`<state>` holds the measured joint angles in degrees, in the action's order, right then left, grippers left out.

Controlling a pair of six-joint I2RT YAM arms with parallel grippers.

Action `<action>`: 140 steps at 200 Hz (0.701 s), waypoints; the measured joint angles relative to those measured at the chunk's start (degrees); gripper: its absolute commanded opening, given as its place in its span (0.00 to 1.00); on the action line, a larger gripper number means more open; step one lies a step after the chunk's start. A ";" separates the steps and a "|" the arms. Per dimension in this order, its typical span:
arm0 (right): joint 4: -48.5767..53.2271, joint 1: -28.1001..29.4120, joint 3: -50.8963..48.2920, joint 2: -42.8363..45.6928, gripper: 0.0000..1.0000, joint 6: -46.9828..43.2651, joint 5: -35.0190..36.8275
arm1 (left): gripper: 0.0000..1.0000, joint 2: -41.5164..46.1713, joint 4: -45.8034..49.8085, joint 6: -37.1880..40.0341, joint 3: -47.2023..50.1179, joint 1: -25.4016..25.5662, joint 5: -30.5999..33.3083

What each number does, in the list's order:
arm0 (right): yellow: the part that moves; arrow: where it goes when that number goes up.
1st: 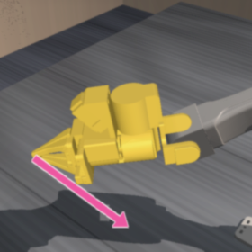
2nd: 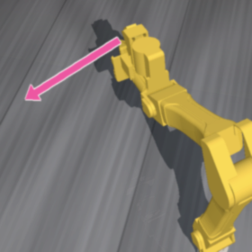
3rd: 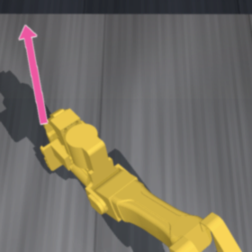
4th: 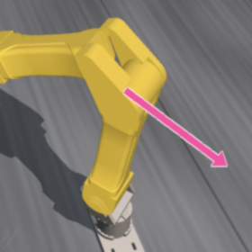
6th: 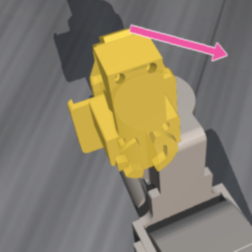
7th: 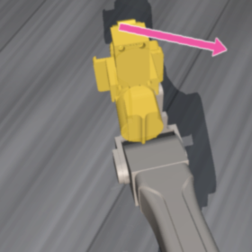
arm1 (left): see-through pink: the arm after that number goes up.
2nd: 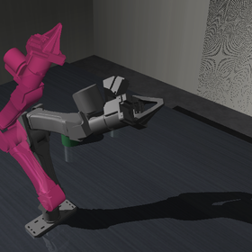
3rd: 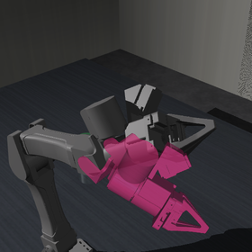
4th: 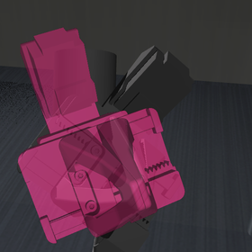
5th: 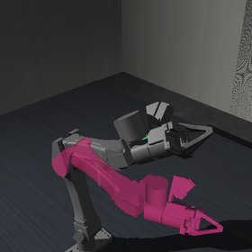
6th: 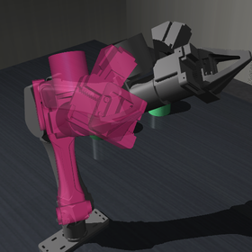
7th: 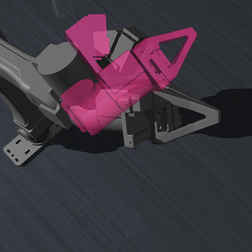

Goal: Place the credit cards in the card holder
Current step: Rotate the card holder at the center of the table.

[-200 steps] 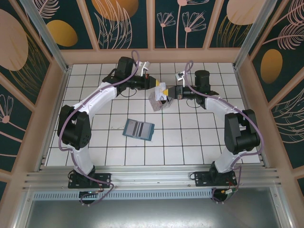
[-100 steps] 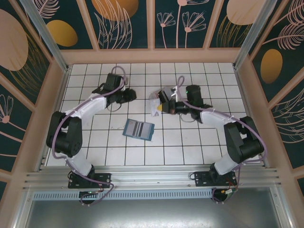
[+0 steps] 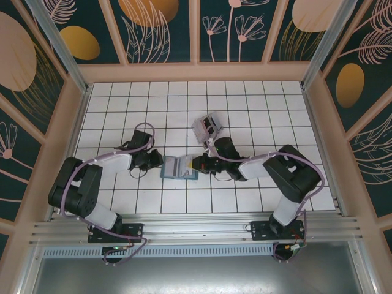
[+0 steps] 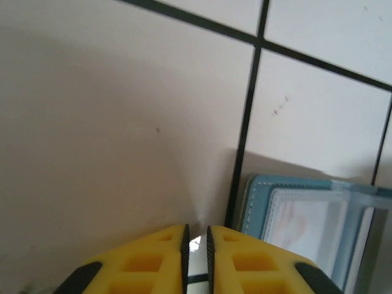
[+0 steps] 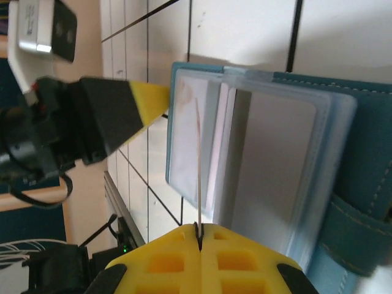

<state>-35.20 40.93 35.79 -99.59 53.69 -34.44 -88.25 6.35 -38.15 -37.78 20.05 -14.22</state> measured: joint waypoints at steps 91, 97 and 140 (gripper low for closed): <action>-1.14 -2.67 2.16 -4.74 0.00 1.68 -0.39 | 0.16 4.13 -11.06 -7.89 8.63 3.04 -0.17; -0.57 -2.54 2.56 -4.85 0.00 1.29 -0.55 | 0.16 3.93 -11.34 -8.07 8.63 3.26 -0.11; 3.21 -1.44 3.50 -4.96 0.00 -1.27 -0.79 | 0.16 3.06 -12.61 -9.11 8.52 4.11 0.57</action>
<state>-31.99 39.48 39.29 -104.55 52.42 -35.22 -85.19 -6.26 -47.27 -29.26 24.16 -13.65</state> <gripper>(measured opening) 0.066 0.159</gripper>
